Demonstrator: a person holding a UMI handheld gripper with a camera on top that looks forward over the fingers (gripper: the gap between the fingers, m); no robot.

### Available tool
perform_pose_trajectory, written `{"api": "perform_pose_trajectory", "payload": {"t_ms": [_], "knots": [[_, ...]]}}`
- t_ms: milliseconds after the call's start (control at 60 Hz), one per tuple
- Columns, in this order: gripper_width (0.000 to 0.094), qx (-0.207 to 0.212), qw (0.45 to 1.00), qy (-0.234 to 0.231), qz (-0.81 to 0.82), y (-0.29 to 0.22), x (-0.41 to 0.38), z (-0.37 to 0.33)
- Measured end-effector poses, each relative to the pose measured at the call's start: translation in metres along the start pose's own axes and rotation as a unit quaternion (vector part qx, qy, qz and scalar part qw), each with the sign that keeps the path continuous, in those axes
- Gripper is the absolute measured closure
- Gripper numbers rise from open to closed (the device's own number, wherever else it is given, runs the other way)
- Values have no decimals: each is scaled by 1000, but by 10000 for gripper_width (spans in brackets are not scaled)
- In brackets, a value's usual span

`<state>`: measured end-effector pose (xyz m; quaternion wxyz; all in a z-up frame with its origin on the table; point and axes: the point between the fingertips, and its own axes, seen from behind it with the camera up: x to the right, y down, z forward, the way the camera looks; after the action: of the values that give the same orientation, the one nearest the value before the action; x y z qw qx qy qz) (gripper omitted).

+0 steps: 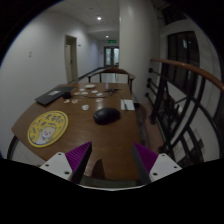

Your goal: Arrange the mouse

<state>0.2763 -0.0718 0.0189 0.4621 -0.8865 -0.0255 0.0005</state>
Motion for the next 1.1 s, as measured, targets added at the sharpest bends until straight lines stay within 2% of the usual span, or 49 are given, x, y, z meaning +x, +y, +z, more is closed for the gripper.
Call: {"api": "perform_pose_trajectory", "payload": {"t_ms": [100,267,283,317,717,900,1033,1067,1100], "knots": [[114,0,999,-38,9,-10,-27,24],[123,-27,996,-79,16,-17,-62,71],[102,-36,996,-82,15,-15,-65,76],[114,-23,997,-80,4,-24,-66,85],[136,-34,998,-31,48,-89,-55,185],[141,-66,995,-21,77,-100,-50,199],[146,-69,995,-6,67,-104,-44,209],[330,-71,996,14,50,-101,-36,211],[372,-70,996,21,42,-101,-35,211]]}}
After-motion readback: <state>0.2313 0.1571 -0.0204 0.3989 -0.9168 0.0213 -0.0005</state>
